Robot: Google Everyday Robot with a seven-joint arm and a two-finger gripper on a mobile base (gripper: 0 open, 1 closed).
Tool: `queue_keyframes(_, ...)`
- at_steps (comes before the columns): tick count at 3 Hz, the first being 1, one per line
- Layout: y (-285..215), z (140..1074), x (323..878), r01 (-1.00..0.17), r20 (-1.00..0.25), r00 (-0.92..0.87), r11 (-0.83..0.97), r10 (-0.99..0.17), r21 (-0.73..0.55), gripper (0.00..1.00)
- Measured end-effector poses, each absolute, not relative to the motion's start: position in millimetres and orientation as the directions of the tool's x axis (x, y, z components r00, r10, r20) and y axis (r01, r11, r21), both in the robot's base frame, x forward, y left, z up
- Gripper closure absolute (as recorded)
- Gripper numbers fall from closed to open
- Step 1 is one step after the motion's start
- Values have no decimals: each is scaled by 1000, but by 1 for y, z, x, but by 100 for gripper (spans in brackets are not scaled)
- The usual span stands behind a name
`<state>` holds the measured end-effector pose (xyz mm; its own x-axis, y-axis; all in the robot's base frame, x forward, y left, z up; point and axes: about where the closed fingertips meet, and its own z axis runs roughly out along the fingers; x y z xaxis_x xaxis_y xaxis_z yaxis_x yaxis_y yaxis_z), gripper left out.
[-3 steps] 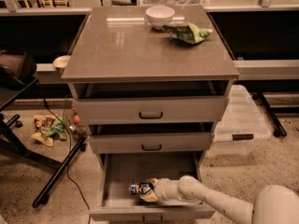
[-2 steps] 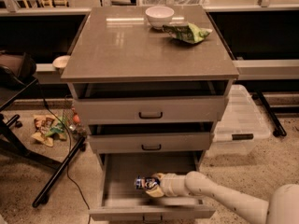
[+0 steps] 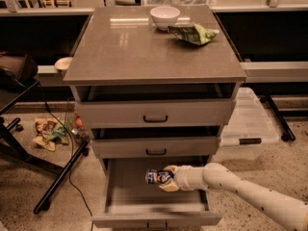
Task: Pick pepsi can from bottom drawer and place on counter
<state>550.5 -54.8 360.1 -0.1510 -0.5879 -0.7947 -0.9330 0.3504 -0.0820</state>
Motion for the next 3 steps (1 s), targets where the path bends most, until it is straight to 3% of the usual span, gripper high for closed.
queue_keyframes(3, -82, 442, 526, -930, -796, -120, 348, -593, -120, 100)
